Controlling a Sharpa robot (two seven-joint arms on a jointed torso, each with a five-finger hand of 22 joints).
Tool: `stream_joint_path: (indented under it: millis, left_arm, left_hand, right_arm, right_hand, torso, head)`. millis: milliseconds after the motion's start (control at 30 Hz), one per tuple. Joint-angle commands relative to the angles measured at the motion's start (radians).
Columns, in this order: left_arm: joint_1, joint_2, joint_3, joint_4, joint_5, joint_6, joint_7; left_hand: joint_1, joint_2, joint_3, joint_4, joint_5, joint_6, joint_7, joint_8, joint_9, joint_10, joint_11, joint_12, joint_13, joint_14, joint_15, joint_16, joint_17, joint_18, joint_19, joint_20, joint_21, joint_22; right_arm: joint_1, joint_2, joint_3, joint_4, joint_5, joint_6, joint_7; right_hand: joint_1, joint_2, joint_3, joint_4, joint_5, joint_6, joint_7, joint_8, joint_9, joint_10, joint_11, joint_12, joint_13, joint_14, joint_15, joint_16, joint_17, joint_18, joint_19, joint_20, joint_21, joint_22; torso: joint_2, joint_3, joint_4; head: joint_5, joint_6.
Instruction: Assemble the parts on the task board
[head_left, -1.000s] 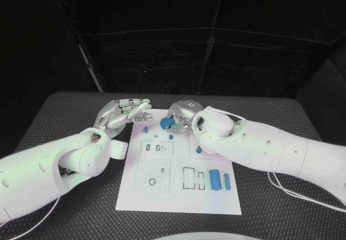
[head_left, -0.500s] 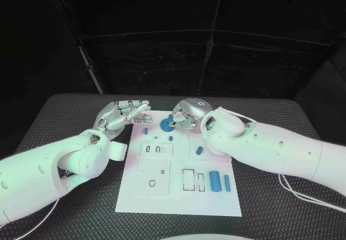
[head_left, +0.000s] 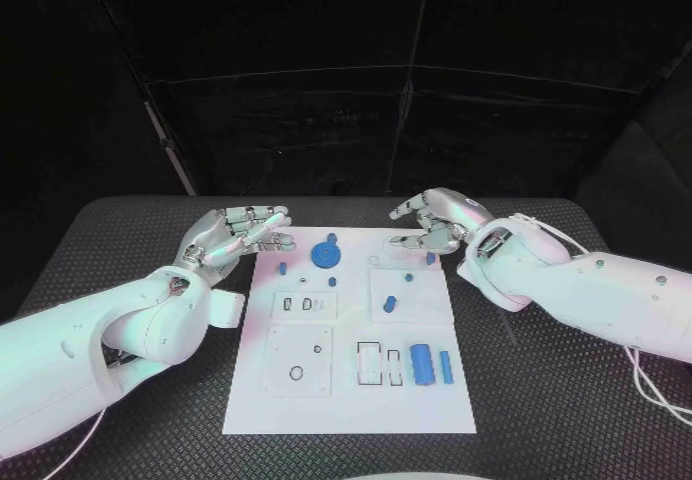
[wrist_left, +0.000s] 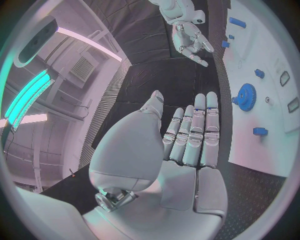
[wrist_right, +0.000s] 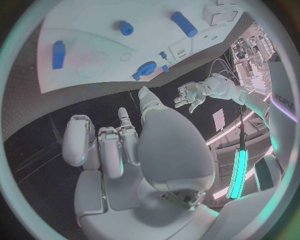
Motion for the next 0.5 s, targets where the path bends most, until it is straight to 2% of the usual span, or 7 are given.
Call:
stream_joint_path:
  millis: [33, 133, 300, 500]
  left_arm:
    - [0.001, 0.005, 0.001, 0.002, -0.004, 0.011, 0.005]
    - [0.001, 0.007, 0.001, 0.001, -0.004, 0.012, 0.005]
    - [0.001, 0.01, 0.001, -0.002, -0.004, 0.013, 0.005]
    - [0.001, 0.012, 0.001, -0.006, -0.004, 0.014, 0.005]
  left_hand:
    - [-0.002, 0.011, 0.0, -0.006, -0.007, -0.002, 0.005, -0.005, -0.001, -0.003, 0.006, -0.005, -0.002, -0.002, 0.003, -0.007, 0.001, 0.002, 0.009, 0.0, -0.001, -0.001]
    - [-0.002, 0.011, 0.0, -0.006, -0.007, -0.002, 0.005, -0.005, -0.001, -0.003, 0.006, -0.005, -0.002, -0.002, 0.003, -0.007, 0.001, 0.002, 0.009, 0.0, -0.001, -0.001]
    - [-0.002, 0.011, 0.0, -0.006, -0.007, -0.002, 0.005, -0.005, -0.001, -0.003, 0.006, -0.005, -0.002, -0.002, 0.003, -0.007, 0.001, 0.002, 0.009, 0.0, -0.001, -0.001]
    - [-0.001, 0.012, -0.001, -0.007, -0.006, 0.0, 0.004, -0.006, 0.0, -0.002, 0.006, -0.005, -0.001, -0.001, 0.003, -0.007, 0.001, 0.002, 0.009, 0.0, -0.002, -0.001]
  right_arm:
    - [0.001, -0.033, 0.0, 0.001, 0.104, 0.038, 0.117]
    - [0.001, -0.054, 0.0, -0.016, 0.117, 0.053, 0.135]
    - [-0.002, -0.065, 0.0, -0.06, 0.135, 0.079, 0.152]
    - [-0.027, -0.064, 0.0, -0.092, 0.149, 0.108, 0.155]
  right_hand:
    - [0.019, -0.001, -0.012, -0.008, 0.009, -0.013, 0.001, -0.003, -0.002, 0.02, 0.001, -0.004, 0.137, 0.095, 0.001, 0.002, 0.23, -0.016, -0.009, 0.0, -0.001, -0.004]
    - [0.028, -0.003, -0.02, -0.012, 0.012, -0.017, 0.001, -0.003, -0.002, 0.018, 0.001, -0.007, 0.134, 0.095, 0.001, 0.001, 0.228, -0.015, -0.01, -0.001, -0.002, -0.006]
    - [0.038, 0.0, -0.023, -0.016, 0.017, -0.018, 0.002, -0.001, -0.001, 0.017, 0.001, -0.007, 0.134, 0.094, 0.001, 0.0, 0.227, -0.015, -0.012, -0.001, -0.004, -0.009]
    - [0.043, 0.005, -0.027, -0.019, 0.021, -0.009, 0.003, 0.004, 0.001, 0.017, 0.002, -0.008, 0.134, 0.094, 0.001, 0.0, 0.226, -0.015, -0.013, 0.0, -0.005, -0.01]
  torso:
    - [0.001, 0.0029, -0.002]
    - [0.0, 0.0046, -0.0037]
    - [0.0, 0.0029, 0.0]
    - [0.001, 0.0014, 0.0]
  head:
    - [-0.008, 0.005]
    - [-0.009, 0.003]
    - [-0.016, 0.001]
    - [-0.019, -0.005]
